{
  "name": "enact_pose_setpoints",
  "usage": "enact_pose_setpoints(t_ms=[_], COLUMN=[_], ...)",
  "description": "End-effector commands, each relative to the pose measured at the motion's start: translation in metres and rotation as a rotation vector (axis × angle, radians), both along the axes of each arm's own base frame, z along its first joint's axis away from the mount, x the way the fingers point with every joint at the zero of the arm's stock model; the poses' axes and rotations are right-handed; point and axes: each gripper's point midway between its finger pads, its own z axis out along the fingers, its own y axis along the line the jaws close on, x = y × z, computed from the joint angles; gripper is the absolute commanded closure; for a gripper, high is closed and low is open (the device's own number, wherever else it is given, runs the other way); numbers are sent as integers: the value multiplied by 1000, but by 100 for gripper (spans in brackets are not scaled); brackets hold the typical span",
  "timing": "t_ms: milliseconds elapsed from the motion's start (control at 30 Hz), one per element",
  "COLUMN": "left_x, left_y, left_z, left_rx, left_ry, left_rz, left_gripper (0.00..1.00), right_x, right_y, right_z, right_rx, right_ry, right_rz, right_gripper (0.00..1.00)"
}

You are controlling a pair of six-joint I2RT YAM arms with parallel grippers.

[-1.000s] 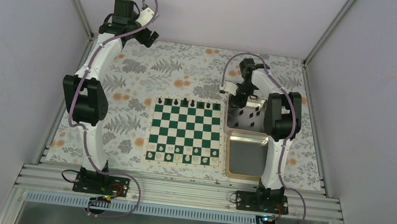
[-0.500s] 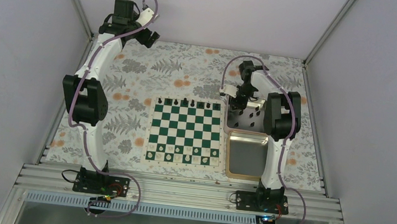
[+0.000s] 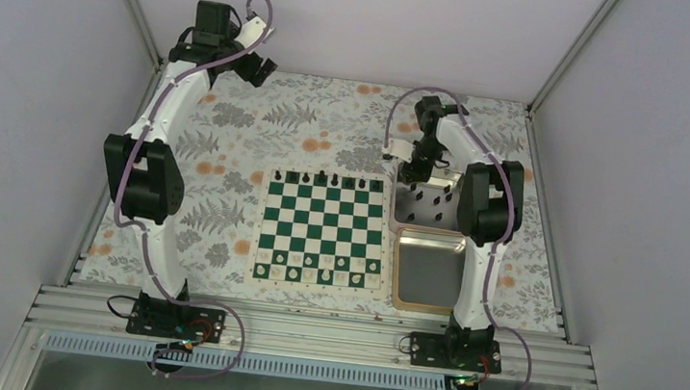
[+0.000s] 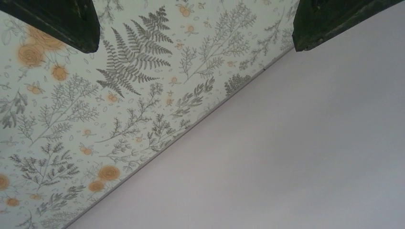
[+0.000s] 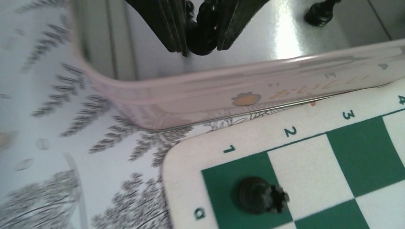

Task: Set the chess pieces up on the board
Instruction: Pick up the chess piece from the storage box, then place the chess piece on the chessboard.

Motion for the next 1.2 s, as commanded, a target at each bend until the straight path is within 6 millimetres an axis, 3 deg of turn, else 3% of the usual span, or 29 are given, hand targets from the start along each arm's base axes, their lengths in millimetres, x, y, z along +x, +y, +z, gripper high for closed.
enact_pose_setpoints(t_ms=[0,200,433,633,767,900,1167], left_x=[-13,-23,-27,-37,-48,-58,-66], left_y=[4,13,29,42,47,50,51], left_z=[32,34,16,3,0,-9,-24], left_rx=[-12,-22,-37,-61,-76,-92,-115], left_ry=[-76,-89,-52,-34,-35,-23,1], left_rz=[-9,-15,-4,0,0,-2,-15], left_gripper=[0,0,0,0,0,0,0], right_x=[4,8,-5,-24,-42,-53,-82], right_y=[11,45,134,218,263,294,332], right_z=[56,88,105,99,81,64,42], right_rx=[-38,-66,-28,22,49,84,162], right_ry=[-86,-167,-252,-295,-315,-325,-287], right_rz=[11,55,202,361,474,534,618], right_gripper=[83,84,87,92,93,94,93])
